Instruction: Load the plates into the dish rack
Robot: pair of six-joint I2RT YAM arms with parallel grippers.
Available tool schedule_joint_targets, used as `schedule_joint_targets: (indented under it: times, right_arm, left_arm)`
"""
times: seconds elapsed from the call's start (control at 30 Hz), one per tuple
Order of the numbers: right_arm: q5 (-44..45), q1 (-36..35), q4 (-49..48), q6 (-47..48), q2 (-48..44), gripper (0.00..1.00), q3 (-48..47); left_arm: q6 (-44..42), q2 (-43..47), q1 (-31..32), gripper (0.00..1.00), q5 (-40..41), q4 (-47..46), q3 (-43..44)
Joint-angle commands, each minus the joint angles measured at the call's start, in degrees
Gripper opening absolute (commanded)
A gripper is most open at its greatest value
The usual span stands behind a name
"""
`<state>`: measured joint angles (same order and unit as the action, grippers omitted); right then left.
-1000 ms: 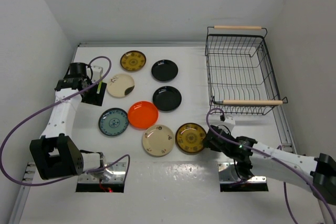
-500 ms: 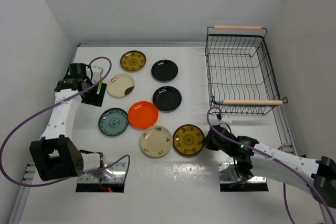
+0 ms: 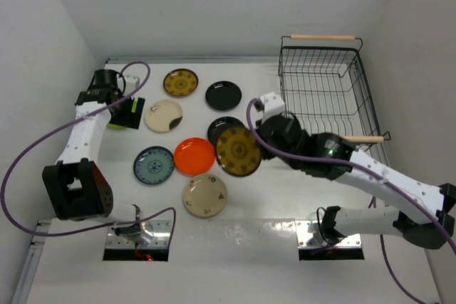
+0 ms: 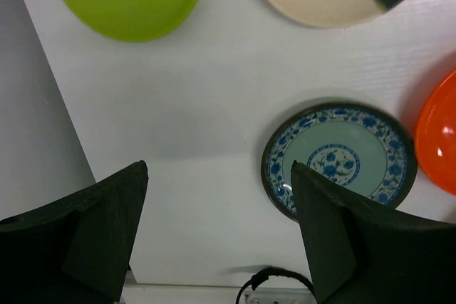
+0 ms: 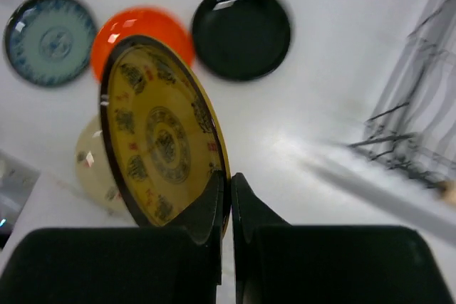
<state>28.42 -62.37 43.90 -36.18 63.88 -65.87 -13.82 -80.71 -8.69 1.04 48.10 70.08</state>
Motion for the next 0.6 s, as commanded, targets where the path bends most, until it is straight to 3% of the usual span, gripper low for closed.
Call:
schedule_joint_targets:
  times: [0.0,0.23,0.33,0.37,0.5,0.57]
  right_arm:
    - [8.0,5.7,3.7,16.5,3.0,0.0,-11.6]
    - [9.6,25.9,1.6,33.0,11.1,0.0,-27.5]
    - [8.7,39.4,-1.8,38.7,14.2,0.0,-27.2]
    - [8.3,47.0,-2.1,40.1,14.9,0.0,-27.0]
    - [6.6,58.0,-4.3,43.6,17.9,0.0,-24.6]
    - [5.2,60.1,-9.6,47.0,18.3,0.0,-19.2]
  left_arm:
    - [1.7,-2.8,0.7,0.86,-1.7,-1.5,5.7]
    - [1.2,-11.0,1.2,0.86,-1.7,-2.0,14.7]
    - [0.6,-14.8,1.8,0.86,-1.7,-2.0,19.5]
    - [0.0,-15.7,2.4,0.86,-1.7,-2.0,20.7]
    - [-0.5,-19.8,3.6,0.86,-1.1,-2.6,25.2]
    - [-1.0,-21.3,3.6,0.86,-1.1,-2.6,27.4]
